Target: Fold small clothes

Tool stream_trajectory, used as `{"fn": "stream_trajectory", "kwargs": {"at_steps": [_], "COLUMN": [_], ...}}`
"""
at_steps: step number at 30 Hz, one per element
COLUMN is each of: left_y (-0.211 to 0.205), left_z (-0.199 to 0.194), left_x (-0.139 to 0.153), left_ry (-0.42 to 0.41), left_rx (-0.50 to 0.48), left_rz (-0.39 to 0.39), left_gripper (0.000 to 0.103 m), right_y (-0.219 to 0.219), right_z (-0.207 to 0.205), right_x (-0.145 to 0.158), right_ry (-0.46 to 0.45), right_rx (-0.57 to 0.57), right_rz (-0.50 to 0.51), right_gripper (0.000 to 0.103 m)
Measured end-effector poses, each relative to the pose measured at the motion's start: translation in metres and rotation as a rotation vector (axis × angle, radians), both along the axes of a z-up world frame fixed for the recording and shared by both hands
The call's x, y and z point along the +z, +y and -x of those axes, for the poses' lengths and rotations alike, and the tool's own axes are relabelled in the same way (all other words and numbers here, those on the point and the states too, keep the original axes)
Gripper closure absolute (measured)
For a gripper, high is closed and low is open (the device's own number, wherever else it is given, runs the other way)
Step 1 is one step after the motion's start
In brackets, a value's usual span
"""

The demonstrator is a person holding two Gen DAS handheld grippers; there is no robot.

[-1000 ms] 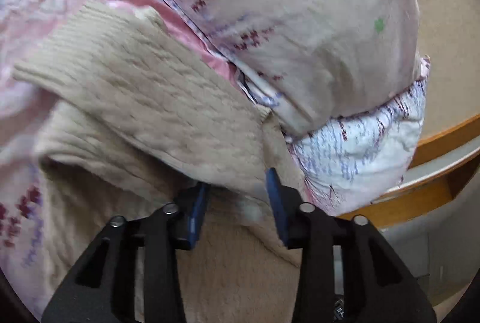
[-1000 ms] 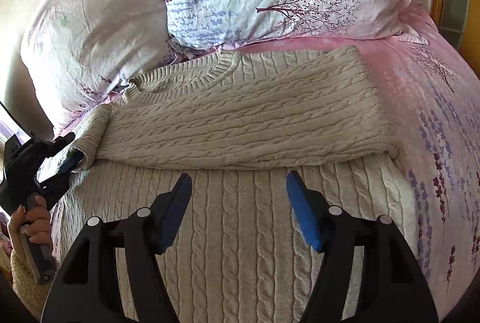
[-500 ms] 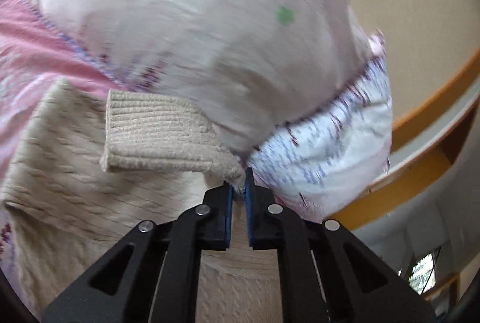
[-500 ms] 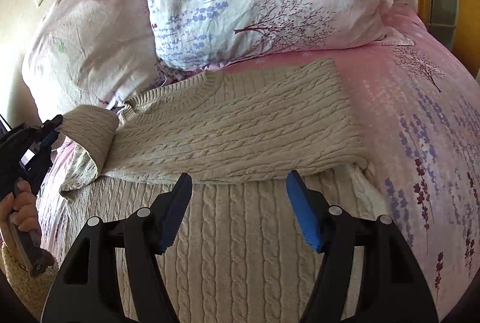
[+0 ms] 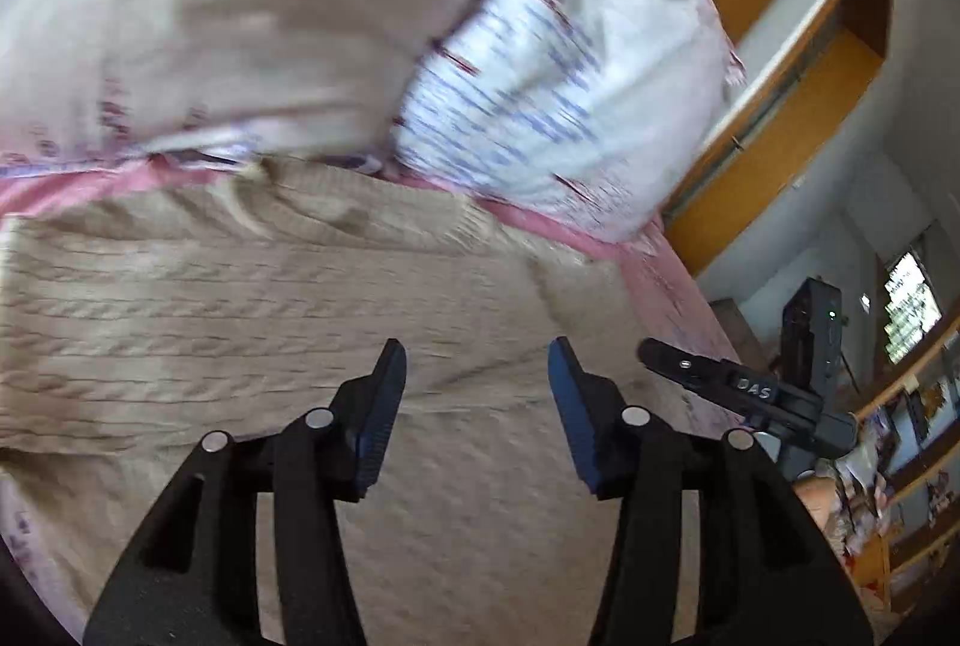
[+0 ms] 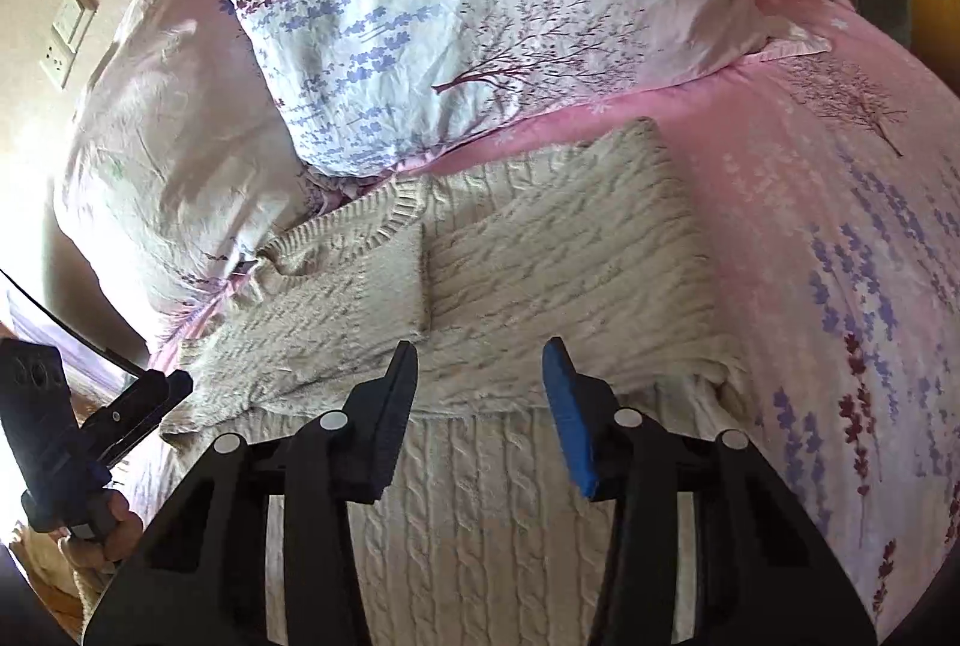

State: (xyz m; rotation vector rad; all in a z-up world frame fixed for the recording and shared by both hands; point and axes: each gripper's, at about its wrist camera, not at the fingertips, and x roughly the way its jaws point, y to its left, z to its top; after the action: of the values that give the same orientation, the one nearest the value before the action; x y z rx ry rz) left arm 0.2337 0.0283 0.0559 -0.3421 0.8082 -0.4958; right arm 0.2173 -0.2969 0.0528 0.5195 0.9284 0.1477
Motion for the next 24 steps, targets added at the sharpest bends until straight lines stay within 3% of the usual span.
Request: {"fn": "stream_trajectory", "kwargs": {"at_steps": [3,7,10,12,19,20,24], "left_y": [0.068,0.135,0.156,0.158,0.145,0.144,0.141], "left_z": [0.006,0.004,0.003,0.001,-0.004,-0.004,-0.006], "left_x": [-0.001,-0.018,-0.036,-0.044,-0.055,-0.056,-0.057], "left_ry": [-0.012,0.081,0.151,0.178,0.204,0.199,0.200], "left_rx": [0.203,0.390,0.406,0.394,0.352,0.354,0.352], "left_rz": [-0.057,-0.108,-0.116,-0.127,-0.131,-0.141,-0.139], "left_gripper": [0.047,0.047,0.047,0.047,0.048,0.048,0.048], "right_y": [0.015,0.031,0.041,0.045,0.049,0.050,0.047], "right_z": [-0.023,-0.049,-0.051,-0.048,-0.055,-0.056,-0.042], "right_x": [-0.011,-0.030,-0.035,-0.033,-0.042,-0.041,-0.011], "right_ry": [0.046,0.115,0.113,0.097,0.097,0.086,-0.071], "right_rx": [0.022,0.034,0.030,0.050,0.044,0.050,0.031], "right_rz": [-0.075,-0.105,-0.070,-0.063,-0.063,-0.055,-0.047], "right_gripper": [0.062,0.067,0.070,0.084,0.087,0.092,0.095]}}
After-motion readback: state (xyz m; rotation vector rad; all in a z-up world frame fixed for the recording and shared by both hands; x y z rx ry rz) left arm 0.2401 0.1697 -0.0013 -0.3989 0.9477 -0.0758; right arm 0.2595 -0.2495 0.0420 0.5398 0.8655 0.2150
